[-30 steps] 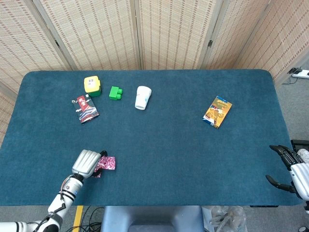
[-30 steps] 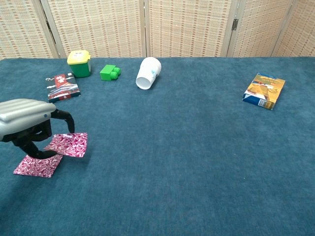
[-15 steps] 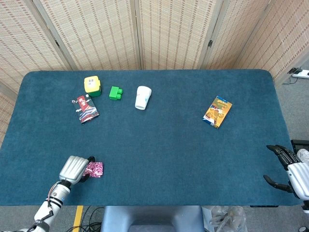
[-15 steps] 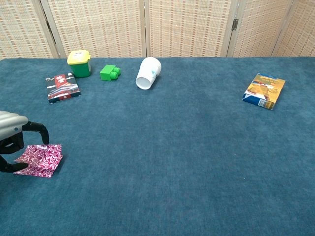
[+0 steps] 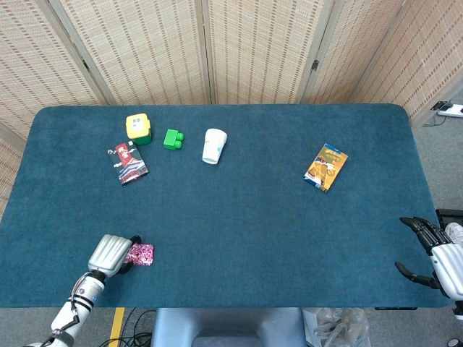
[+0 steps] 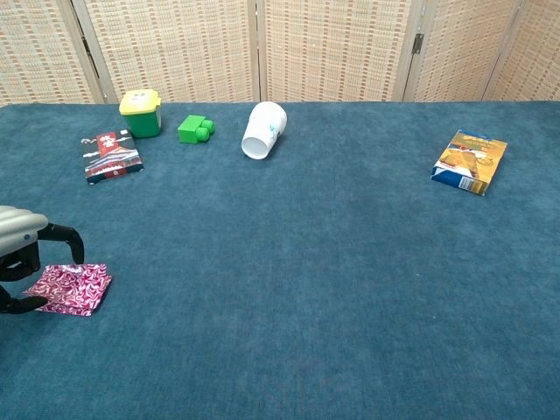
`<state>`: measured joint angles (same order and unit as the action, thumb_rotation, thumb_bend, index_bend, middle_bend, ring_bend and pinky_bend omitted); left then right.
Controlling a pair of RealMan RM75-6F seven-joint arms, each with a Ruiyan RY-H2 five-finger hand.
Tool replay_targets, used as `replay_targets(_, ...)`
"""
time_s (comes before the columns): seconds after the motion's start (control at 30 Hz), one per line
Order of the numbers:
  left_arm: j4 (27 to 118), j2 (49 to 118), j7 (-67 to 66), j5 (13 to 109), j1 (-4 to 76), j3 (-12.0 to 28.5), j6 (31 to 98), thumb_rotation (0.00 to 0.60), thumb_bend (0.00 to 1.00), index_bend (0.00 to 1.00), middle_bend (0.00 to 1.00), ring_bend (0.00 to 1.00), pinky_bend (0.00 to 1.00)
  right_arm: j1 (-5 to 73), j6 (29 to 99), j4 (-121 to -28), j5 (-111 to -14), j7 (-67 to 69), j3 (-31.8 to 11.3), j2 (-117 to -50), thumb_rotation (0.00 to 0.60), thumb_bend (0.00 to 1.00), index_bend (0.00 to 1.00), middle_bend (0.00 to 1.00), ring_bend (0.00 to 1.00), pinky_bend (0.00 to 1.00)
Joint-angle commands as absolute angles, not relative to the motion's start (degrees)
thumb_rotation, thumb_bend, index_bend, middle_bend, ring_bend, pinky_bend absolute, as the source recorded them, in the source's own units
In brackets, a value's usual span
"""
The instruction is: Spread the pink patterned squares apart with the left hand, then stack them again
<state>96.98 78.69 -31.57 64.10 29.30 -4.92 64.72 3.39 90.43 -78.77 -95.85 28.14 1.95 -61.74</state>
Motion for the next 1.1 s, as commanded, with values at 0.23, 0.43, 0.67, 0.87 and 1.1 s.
replay_targets(0.23,97.6,78.3,-33.3,63.1,28.8,-4.6,64.1,0.6,0.34,0.29,0.99,0.96,1.0,3.6,90.3,-78.9,-95.9,28.1,1.9,-61.7,0.6,0.28,0.11,0.19,0.12,0.16)
replay_targets(0.43,98.5,77.7,-33.3,62.5,28.8,-4.5,62.8,0.6,0.34,0.26,0.99,0.96,1.0,3.6,90.4,-79.1,-95.9,27.9,1.9,-61.6,0.6,0.28,0.11,0.19,0.12,0.16)
replay_targets(0.67,99.5,76.9,-31.1,63.0,28.4,-2.9,63.6,0.6,0.34,0.26,0.99,0.96,1.0,3.4,90.6,-79.3,-95.8,27.7,1.9,-61.4,0.6,0.28,0.11,0.19,0.12,0.16)
replay_targets(0.87,100.7,74.6,-23.0,63.5,26.4,2.0,68.4,0.6,0.34,0.28,0.94,0.9,1.0,3.5,90.3,-79.6,-95.8,27.4,1.9,-61.2,0.6,0.28,0.11,0.19,0.12,0.16)
replay_targets(1.1,99.5,72.0,-18.0,64.9,22.1,5.2,77.1,0.6,0.34,0.31,0.73,0.64,0.87,4.0,89.8,-80.2,-96.2,26.6,1.9,-60.9,0.6,0.28,0.11,0.18,0.12,0.16)
